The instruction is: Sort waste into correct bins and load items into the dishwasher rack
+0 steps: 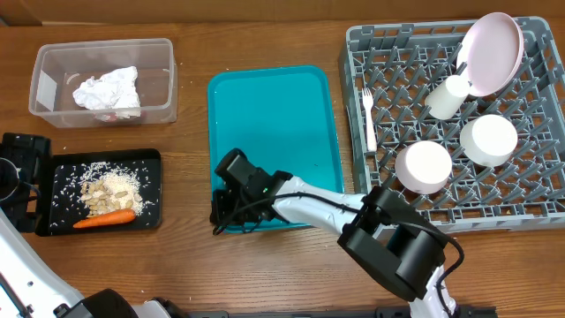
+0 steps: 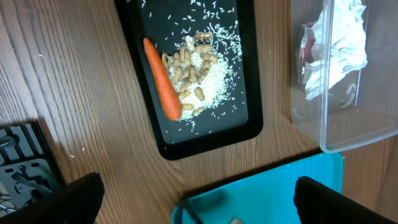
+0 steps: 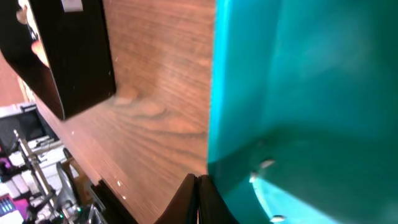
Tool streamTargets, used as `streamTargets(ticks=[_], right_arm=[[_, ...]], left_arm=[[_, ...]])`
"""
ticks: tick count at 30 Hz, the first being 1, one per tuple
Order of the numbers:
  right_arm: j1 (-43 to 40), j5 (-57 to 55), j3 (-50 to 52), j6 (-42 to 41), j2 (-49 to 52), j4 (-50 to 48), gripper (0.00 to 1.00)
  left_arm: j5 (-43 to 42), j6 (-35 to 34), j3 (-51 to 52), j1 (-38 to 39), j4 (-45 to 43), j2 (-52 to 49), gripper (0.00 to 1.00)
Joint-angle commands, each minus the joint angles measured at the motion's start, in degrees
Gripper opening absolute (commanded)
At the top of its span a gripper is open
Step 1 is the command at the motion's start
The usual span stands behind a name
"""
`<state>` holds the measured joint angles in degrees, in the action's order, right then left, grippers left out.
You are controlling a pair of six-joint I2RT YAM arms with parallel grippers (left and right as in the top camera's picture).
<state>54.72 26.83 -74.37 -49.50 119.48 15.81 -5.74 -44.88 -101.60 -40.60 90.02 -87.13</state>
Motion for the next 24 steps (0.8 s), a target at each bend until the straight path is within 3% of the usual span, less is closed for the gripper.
streamTargets(ticks=[1, 8, 12, 15, 19, 20, 21, 22, 24], right_arm=[[2.27, 0.26, -0.72, -0.2, 0.5, -0.66, 0.04], [-3.41, -2.4, -2.6, 6.4, -8.94, 6.25, 0.04], [-5.4, -15.3, -2.6, 9.49, -22.71, 16.7, 0.06], [-6.05, -29.2, -2.6, 9.44, -30.1, 27.02, 0.18], [-4.48, -42.49, -2.6, 8.85, -37.31, 34.82, 0.39], [-4.48, -42.88, -2.6, 8.87, -38.56, 36.54, 0.58], [-4.48, -42.86, -2.6, 8.85, -39.06, 37.94, 0.94], [-4.55, -43.58, -2.6, 8.85, -39.21, 42.51, 1.0], [-4.83, -46.93, -2.58, 8.87, -39.21, 46.95, 1.0]], left_arm=[[0.35, -0.55, 0.26, 0.11, -0.11, 0.13, 1.0], [0.35, -0.55, 0.26, 0.11, -0.11, 0.13, 1.0], [0.35, -0.55, 0.26, 0.11, -0.11, 0.13, 1.0], [0.35, -0.55, 0.26, 0.11, -0.11, 0.13, 1.0], [0.35, -0.55, 0.26, 0.11, -0.11, 0.13, 1.0], [0.35, -0.55, 0.26, 0.11, -0.11, 0.13, 1.0], [0.35, -0.55, 0.26, 0.11, -0.11, 0.13, 1.0], [0.35, -0.55, 0.26, 0.11, -0.11, 0.13, 1.0], [0.35, -0.55, 0.26, 0.11, -0.11, 0.13, 1.0]])
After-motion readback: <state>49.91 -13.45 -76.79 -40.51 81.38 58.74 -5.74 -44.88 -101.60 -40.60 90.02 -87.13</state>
